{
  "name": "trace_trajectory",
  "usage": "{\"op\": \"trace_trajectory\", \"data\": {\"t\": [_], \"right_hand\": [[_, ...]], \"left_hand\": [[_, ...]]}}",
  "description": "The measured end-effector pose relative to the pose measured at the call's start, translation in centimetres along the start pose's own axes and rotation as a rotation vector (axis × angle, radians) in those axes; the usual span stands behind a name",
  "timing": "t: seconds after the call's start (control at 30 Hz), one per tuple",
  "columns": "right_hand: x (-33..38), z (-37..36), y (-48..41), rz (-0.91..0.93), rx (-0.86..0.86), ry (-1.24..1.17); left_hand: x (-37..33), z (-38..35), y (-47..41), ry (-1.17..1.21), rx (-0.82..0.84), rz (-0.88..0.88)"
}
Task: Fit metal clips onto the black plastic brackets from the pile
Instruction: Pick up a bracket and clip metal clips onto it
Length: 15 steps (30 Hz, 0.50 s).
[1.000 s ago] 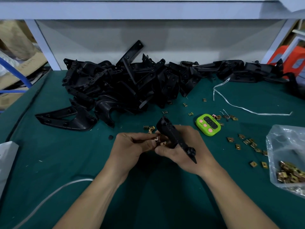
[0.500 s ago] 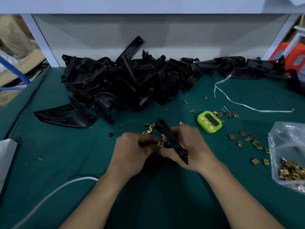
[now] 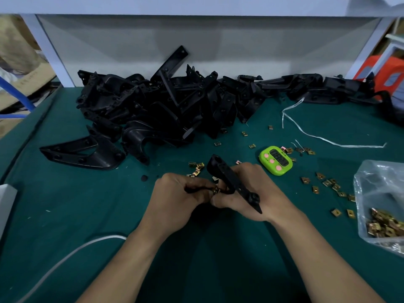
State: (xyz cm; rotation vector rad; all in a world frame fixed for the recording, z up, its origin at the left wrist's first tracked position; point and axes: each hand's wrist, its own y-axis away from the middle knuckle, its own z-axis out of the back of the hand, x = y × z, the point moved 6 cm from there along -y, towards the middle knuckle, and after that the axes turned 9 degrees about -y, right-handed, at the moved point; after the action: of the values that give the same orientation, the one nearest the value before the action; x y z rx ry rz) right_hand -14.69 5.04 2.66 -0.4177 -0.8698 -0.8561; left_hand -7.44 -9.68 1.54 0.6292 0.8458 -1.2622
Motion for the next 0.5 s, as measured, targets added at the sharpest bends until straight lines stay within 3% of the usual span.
{"op": "trace_trajectory", "data": {"t": [0.5], "right_hand": [[0.96, -0.04, 0.18, 0.023, -0.019, 0.043]], "left_hand": [[0.72, -0.46, -0.16, 0.015, 0.065, 0.073]]}}
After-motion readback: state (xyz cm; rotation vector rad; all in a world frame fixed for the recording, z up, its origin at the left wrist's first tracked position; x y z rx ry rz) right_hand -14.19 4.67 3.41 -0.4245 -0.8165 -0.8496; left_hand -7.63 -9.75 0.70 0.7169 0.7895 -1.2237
